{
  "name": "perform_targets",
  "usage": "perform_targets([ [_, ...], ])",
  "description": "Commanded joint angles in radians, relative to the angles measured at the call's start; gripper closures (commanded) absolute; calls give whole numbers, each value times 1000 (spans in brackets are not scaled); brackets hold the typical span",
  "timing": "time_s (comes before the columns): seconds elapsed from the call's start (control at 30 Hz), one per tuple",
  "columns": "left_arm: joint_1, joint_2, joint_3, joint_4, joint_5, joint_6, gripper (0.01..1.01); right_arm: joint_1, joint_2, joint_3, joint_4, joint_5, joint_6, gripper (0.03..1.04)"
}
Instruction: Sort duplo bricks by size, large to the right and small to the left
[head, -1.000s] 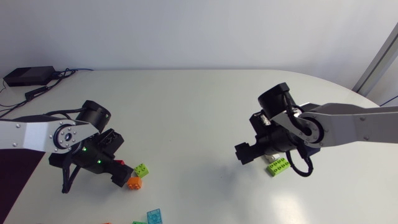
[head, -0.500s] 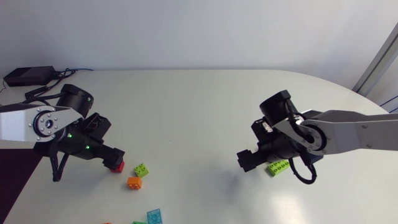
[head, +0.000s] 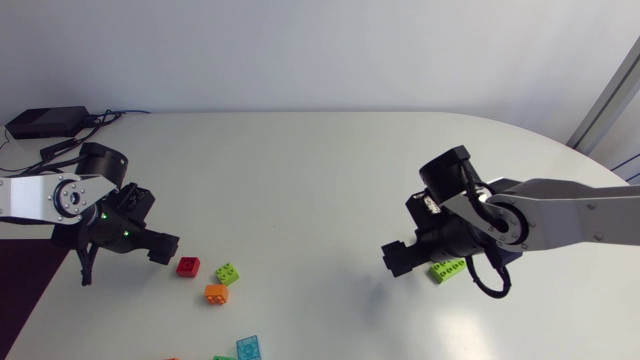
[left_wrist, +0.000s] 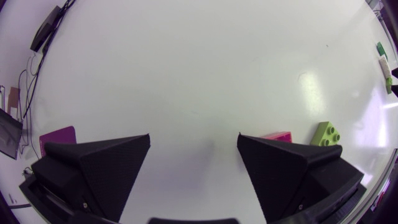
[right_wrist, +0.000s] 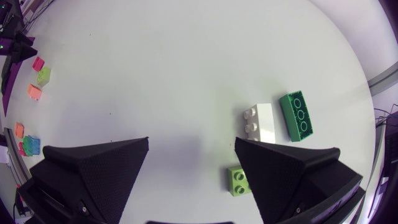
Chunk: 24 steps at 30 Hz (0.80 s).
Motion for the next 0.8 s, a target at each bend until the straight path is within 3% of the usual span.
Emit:
perform_targets([
  [0.0,7,30,-28,17,-4,23,56,8,-8,-24,-5,-1,23,66],
  [0.5,-181,-27,-68,6,-6,-17,56,15,-10,-37,-5,-1,33,66],
  [0.67,-145,-134,-64,-100,-6,38,56,15,-33,-41,-10,-7,31,66],
  [0.77,-154,-222,-59,-224,-6,50,66,34,-48,-37,-16,-8,36,66],
])
